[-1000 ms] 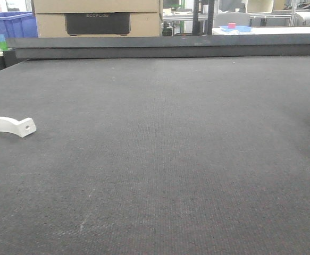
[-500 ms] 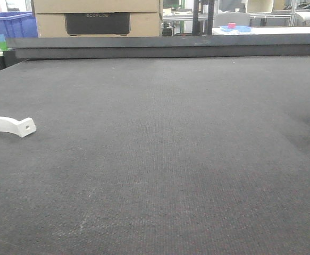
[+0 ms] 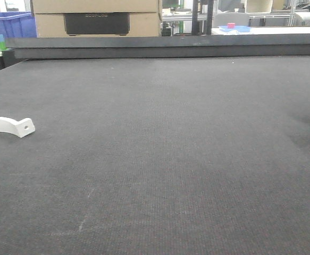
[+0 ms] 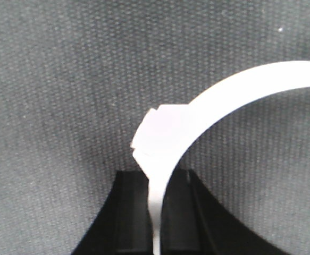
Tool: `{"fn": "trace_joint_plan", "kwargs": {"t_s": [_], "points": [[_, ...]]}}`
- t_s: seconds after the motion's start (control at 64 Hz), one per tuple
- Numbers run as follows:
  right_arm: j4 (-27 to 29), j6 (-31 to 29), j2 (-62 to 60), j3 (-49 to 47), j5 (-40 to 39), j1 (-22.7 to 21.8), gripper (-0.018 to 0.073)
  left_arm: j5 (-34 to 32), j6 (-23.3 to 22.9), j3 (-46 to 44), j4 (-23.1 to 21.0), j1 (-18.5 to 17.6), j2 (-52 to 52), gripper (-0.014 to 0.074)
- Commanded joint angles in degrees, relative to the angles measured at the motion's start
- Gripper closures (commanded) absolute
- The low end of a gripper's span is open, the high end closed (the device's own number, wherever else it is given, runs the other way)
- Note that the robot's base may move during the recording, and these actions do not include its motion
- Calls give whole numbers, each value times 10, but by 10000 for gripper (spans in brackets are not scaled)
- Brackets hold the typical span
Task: Grab PVC pipe and place in blue bin
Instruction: 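Close both grippers on opposite ends of the white curved clamp, then lift the white clamp off the table with both grippers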
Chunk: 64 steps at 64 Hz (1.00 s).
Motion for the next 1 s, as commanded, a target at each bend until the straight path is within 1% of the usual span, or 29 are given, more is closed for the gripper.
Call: {"fn": "trace_joint_plan", "kwargs": {"t_s": [0.0, 0.078, 0.109, 0.156, 0.203, 0.312, 0.375, 0.438, 0.469, 0.672, 0.734, 0.844, 0.984], "points": [[8, 2, 3, -10, -1, 0, 727, 20, 32, -27, -2, 6, 20, 707], [8, -1, -6, -25, 15, 5, 727, 20, 62, -50, -2, 0, 54, 707], [8, -1, -13, -30, 23, 10, 727, 20, 71, -59, 5, -1, 67, 706], [8, -5, -21, -36, 31, 16, 727, 18, 71, -70, 21, -3, 91, 701], [8, -5, -32, -39, 39, 23, 727, 18, 71, -83, 36, -5, 111, 676], [8, -6, -63, -42, 51, 44, 727, 19, 71, -112, 61, -5, 161, 536], [8, -10, -77, -42, 53, 59, 727, 10, 71, -128, 74, -5, 187, 429], [8, -10, -85, -42, 53, 69, 727, -4, 71, -139, 76, -5, 207, 368], [8, -10, -87, -42, 53, 74, 727, -10, 71, -145, 76, -5, 217, 351], [8, -10, -87, -42, 51, 80, 727, -25, 71, -155, 80, -7, 275, 345], [8, -10, -87, -42, 49, 80, 727, -21, 83, -155, 82, -7, 289, 345], [8, -10, -87, -42, 35, 80, 727, -16, 101, -155, 80, -7, 301, 355], [8, -10, -87, -42, 30, 80, 727, -16, 101, -154, 80, -7, 304, 358]]}}
